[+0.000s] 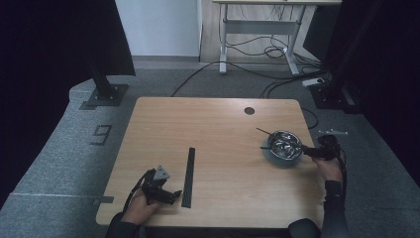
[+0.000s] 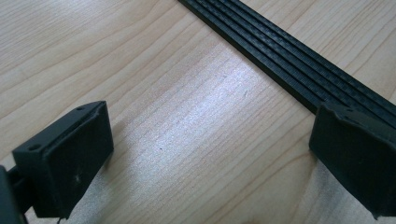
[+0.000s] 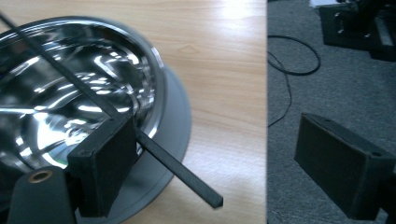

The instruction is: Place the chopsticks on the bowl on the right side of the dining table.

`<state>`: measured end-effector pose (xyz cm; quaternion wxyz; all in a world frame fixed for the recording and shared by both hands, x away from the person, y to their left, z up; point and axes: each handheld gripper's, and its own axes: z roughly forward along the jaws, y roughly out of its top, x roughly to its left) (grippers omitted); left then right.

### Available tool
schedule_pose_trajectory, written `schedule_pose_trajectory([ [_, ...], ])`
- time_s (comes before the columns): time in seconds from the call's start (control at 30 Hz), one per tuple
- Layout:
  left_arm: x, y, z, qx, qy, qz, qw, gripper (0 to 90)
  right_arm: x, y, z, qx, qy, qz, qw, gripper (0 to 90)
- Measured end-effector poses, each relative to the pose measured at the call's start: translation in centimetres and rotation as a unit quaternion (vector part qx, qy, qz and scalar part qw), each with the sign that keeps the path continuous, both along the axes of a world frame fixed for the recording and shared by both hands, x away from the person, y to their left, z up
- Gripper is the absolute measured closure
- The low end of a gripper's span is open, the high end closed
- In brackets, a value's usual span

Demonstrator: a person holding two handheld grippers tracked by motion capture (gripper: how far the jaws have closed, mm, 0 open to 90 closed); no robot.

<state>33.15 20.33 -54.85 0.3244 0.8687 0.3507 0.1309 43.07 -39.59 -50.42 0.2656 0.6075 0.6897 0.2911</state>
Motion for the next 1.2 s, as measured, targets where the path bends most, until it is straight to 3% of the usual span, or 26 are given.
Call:
schedule_pose_trajectory([
  [0.23, 0.0, 0.0, 0.0, 0.000, 0.000, 0.000, 1.0000, 0.0, 0.7, -0.9, -0.3, -0.005, 0.000, -0.018, 0.9998, 12.9],
  [0.37, 0.0, 0.0, 0.0, 0.000, 0.000, 0.000, 1.0000, 0.0, 0.5, -0.8, 0.2, 0.005, -0.011, -0.018, 0.9998, 11.7],
  [0.47, 0.0, 0.0, 0.0, 0.000, 0.000, 0.000, 1.0000, 0.0, 0.8, 0.0, 0.9, 0.018, -0.014, -0.010, 0.9997, 3.1],
  [0.57, 0.0, 0.0, 0.0, 0.000, 0.000, 0.000, 1.0000, 0.0, 1.3, 1.2, 1.3, 0.020, -0.021, 0.001, 0.9996, 0.4],
  [0.8, 0.0, 0.0, 0.0, 0.000, 0.000, 0.000, 1.0000, 0.0, 3.8, 4.1, 1.9, 0.000, -0.009, 0.019, 0.9998, 0.0],
  [1.0, 0.0, 0.0, 0.0, 0.000, 0.000, 0.000, 1.0000, 0.0, 6.0, 5.8, 1.6, -0.013, 0.007, 0.012, 0.9998, 0.0],
  [1.2, 0.0, 0.0, 0.0, 0.000, 0.000, 0.000, 1.0000, 0.0, 7.4, 6.3, 0.8, -0.026, 0.019, 0.006, 0.9995, 0.0],
])
